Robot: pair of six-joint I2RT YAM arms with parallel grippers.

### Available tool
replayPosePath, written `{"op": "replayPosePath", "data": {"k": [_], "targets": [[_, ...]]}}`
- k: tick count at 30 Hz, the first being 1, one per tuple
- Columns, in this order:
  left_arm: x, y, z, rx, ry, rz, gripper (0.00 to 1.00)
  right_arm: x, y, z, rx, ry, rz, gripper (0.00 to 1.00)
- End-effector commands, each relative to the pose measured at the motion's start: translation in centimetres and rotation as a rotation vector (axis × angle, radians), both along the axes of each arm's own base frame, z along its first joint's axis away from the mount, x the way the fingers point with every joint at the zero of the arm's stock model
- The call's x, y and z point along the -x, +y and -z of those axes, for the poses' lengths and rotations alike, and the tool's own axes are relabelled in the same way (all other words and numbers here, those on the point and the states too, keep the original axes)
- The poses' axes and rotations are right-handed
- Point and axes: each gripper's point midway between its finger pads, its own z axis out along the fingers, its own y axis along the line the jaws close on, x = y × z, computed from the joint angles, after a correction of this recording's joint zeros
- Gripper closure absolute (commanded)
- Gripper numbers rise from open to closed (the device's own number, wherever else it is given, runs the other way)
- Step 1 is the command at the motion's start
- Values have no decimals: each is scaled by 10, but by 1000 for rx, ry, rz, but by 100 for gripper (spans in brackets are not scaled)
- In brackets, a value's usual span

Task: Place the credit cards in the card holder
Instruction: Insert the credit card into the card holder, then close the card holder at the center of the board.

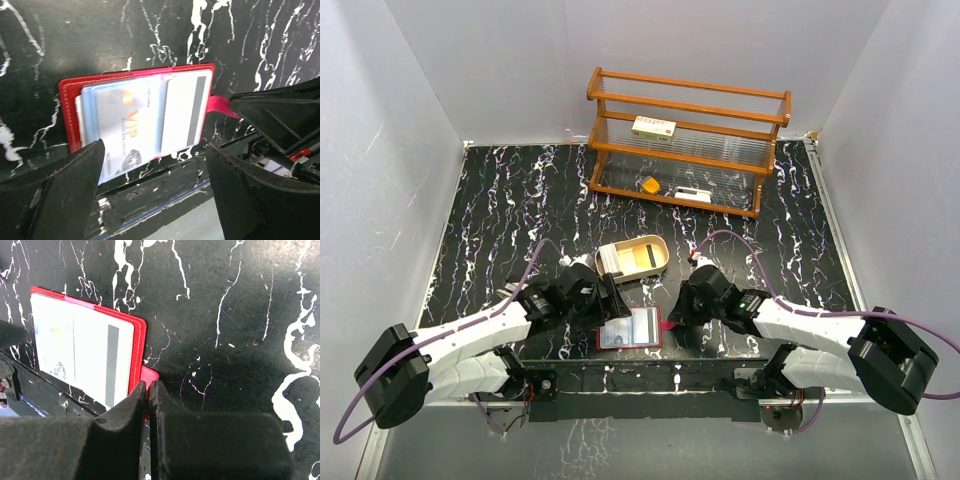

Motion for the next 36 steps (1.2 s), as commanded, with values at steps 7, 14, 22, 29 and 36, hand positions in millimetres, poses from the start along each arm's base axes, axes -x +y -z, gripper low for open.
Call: {"op": "replayPosePath", "data": {"k": [7,14,22,29,36], "targets": [[9,40,24,-146,-8,-44,15,-4,10,-8,-33,-22,-20,100],[11,43,37,-159,9,-60,14,-3,9,-6,-24,-18,-25,100],[9,13,7,8,-8,-18,15,1,10,0,-30,0,-30,100],[13,-9,-14,216,-25,-4,18,0,13,0,-30,3,-33,100],[13,-30,-40,354,-65,58,20,-2,17,-2,-31,1,-35,100]]}}
